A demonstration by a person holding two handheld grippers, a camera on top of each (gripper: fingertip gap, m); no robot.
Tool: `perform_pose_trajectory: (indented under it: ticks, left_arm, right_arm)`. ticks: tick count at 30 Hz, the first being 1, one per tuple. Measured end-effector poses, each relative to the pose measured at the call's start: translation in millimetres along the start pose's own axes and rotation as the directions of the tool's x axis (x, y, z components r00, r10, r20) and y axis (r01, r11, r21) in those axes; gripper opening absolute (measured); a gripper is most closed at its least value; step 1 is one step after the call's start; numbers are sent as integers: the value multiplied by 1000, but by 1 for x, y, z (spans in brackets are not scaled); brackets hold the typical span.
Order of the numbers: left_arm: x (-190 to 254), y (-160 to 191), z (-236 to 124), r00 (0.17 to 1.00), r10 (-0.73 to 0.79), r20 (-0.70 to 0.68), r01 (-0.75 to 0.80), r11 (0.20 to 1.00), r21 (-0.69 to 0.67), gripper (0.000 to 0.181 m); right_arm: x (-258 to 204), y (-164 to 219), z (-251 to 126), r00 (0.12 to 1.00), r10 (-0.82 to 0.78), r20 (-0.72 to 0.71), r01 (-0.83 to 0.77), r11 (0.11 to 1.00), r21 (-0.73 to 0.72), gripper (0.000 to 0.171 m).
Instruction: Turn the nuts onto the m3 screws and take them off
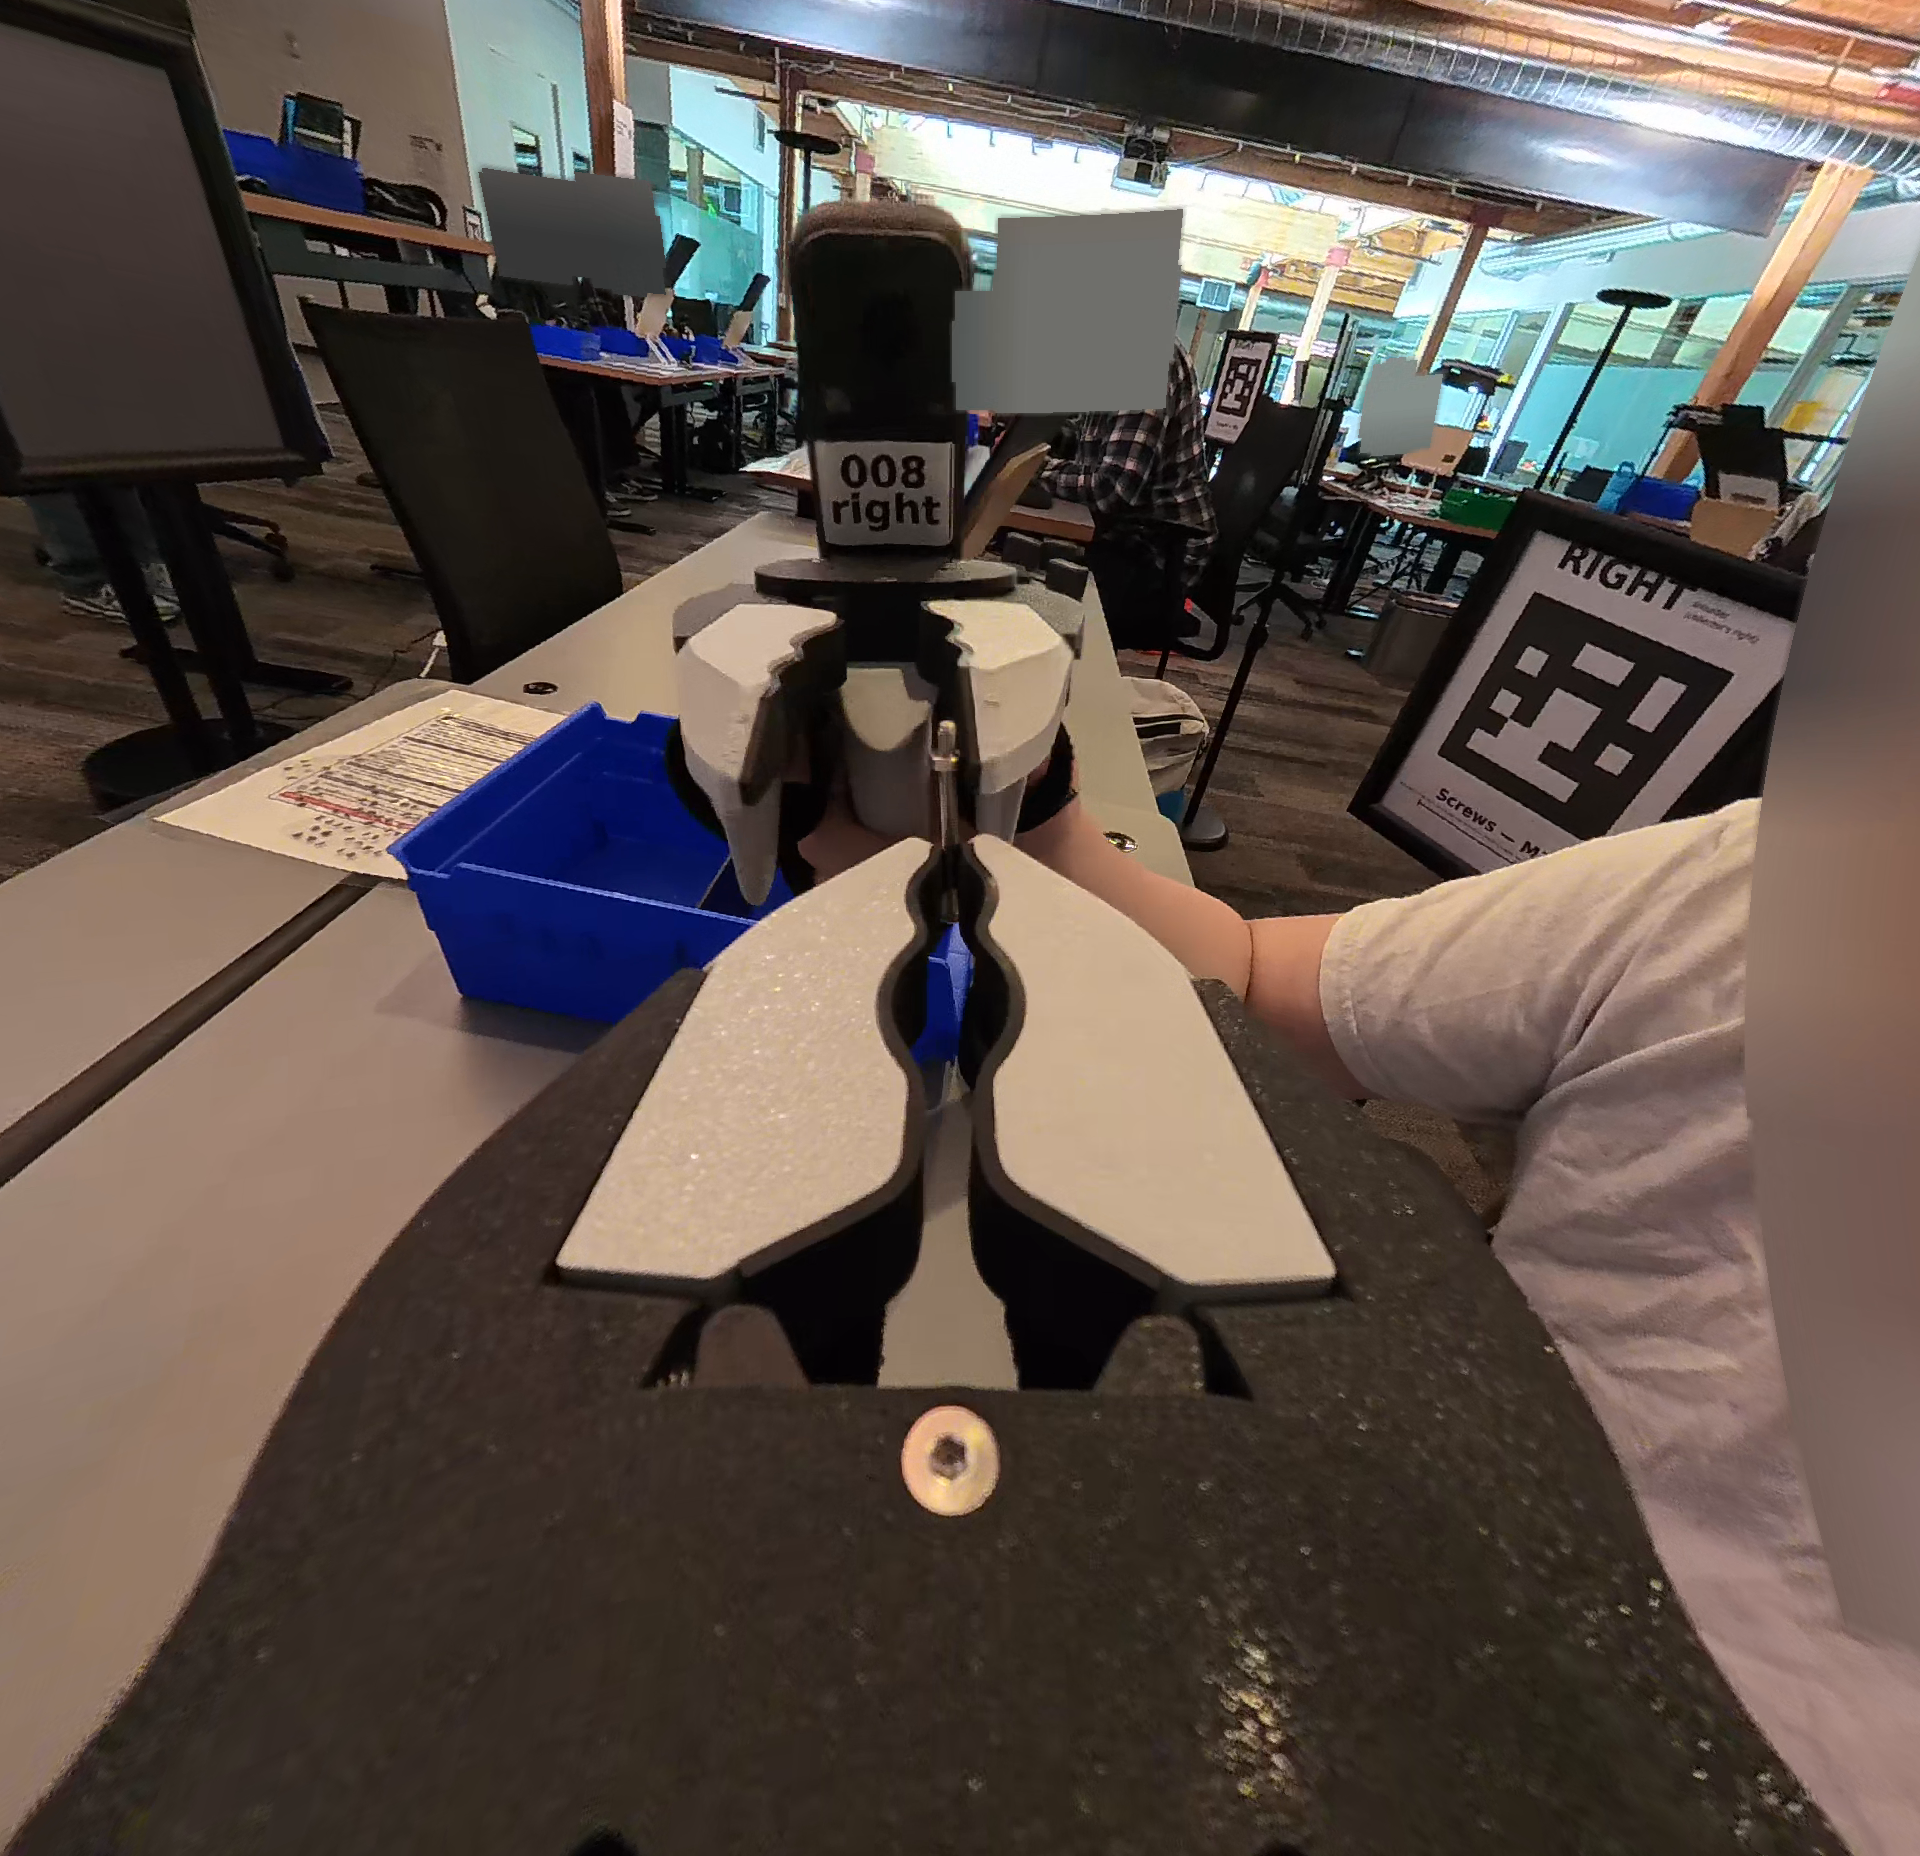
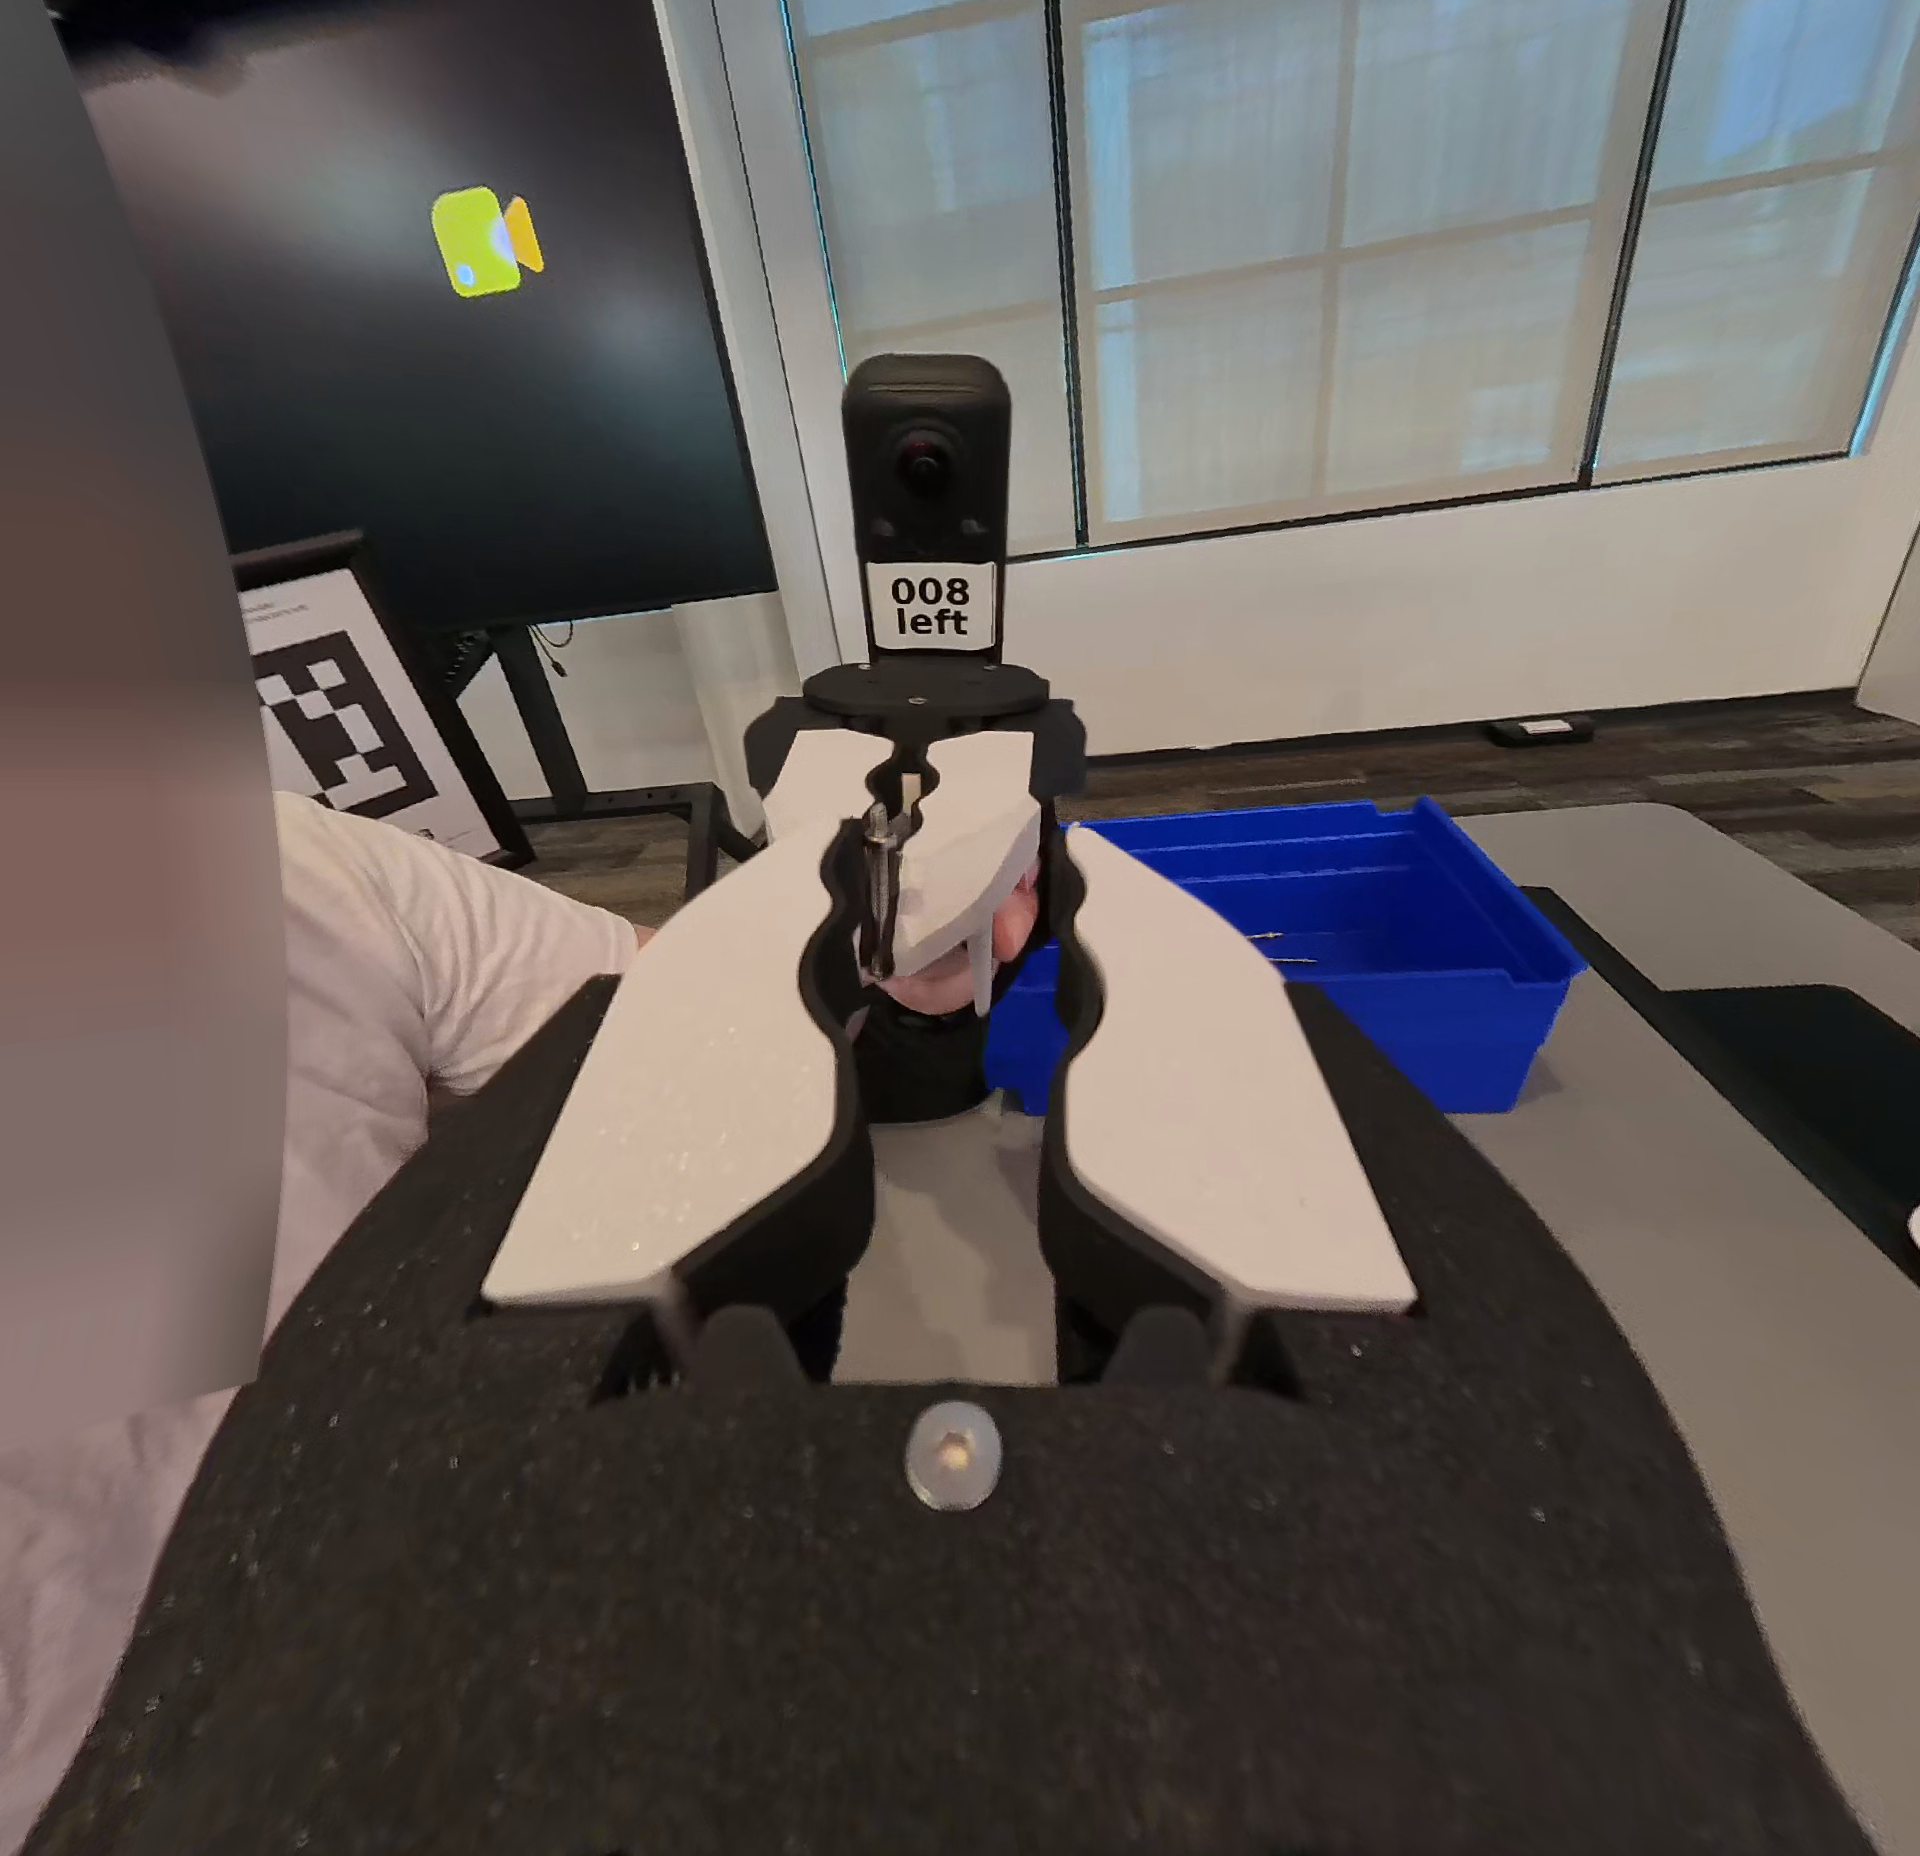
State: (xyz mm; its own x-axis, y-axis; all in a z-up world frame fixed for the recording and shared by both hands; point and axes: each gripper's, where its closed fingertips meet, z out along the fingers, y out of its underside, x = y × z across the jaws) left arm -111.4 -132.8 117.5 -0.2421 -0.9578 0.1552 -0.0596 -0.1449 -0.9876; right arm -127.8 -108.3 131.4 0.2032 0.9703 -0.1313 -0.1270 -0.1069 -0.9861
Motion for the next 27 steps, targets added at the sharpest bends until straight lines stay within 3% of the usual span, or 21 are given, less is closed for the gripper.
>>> perform_pose_trajectory:
  ticks: [7, 12, 18, 27]
  left_arm:
    - [-6, -3, -5, 1000, -21, 13, 21, 1000, 13, 2]
    - [1, 1, 1, 1000, -17, -9, 16, 1000, -1, 2]
    - [-2, -3, -3, 999, -35, -5, 35, 999, 20, 1]
    - [-1, 2, 2, 999, -35, -8, 35, 999, -3, 2]
  right_arm:
    - [-2, -10, -8, 999, 19, 28, -20, 998, 56, 30]
    - [-2, 2, 4, 1000, -2, 1, 2, 1000, -4, 32]
    - [5, -2, -7, 999, 37, 7, -37, 999, 13, 29]
    - [-1, 5, 4, 993, 94, 65, -95, 995, 12, 33]
